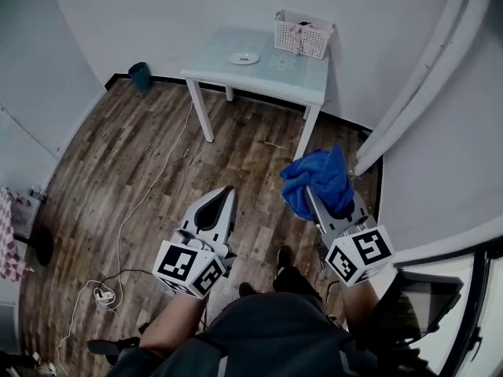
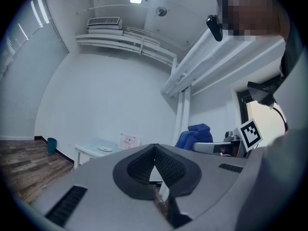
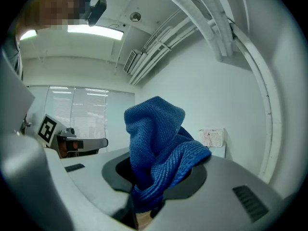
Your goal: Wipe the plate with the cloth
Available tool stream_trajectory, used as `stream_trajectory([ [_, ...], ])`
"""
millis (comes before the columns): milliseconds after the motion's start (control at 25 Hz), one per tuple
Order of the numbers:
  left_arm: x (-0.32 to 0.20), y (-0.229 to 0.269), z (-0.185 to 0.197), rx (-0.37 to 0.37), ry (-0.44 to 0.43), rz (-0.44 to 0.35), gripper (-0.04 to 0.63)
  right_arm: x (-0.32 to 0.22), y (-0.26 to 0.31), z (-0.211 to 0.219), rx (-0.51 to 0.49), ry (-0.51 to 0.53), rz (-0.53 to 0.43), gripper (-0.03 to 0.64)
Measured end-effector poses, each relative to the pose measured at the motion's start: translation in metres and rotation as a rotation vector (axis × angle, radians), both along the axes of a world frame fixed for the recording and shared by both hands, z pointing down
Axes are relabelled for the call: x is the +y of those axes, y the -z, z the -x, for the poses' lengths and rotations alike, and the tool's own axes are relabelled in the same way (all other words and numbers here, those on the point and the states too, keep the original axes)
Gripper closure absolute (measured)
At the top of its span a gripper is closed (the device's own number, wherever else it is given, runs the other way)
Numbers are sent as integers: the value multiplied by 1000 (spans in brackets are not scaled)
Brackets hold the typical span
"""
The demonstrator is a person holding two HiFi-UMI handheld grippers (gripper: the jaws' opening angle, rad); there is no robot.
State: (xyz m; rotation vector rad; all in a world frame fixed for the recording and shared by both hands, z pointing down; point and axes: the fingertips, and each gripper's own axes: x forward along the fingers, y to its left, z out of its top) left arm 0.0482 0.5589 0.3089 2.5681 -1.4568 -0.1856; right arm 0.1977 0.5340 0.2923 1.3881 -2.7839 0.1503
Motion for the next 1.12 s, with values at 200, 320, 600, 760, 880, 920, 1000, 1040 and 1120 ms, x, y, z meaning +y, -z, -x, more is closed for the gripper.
stream_trajectory([
  [200, -45, 2, 6, -40, 41, -3, 586, -51, -7, 4, -35, 30, 3, 499],
  [320, -75, 0, 6, -27, 65, 6, 586, -85, -7, 3, -50, 55, 4, 499],
  [600, -155, 4, -8, -13, 120, 11, 586, -167, -2, -7, -59, 121, 0, 499],
  [760, -197, 1, -24, -24, 140, 17, 586, -208, -1, -23, -62, 148, -1, 499],
  [880, -218, 2, -37, -34, 160, 31, 586, -228, -3, -33, -65, 200, 7, 499],
  [920, -223, 2, -42, -36, 165, 35, 586, -234, -4, -36, -69, 213, 6, 499],
  [1000, -236, 2, -48, -44, 170, 36, 586, -249, -5, -41, -80, 219, 4, 499],
  [1040, -242, 1, -50, -52, 171, 39, 586, -257, -6, -42, -87, 216, 7, 499],
  [1120, -255, -1, -51, -66, 171, 45, 586, -272, -8, -43, -102, 213, 12, 499],
])
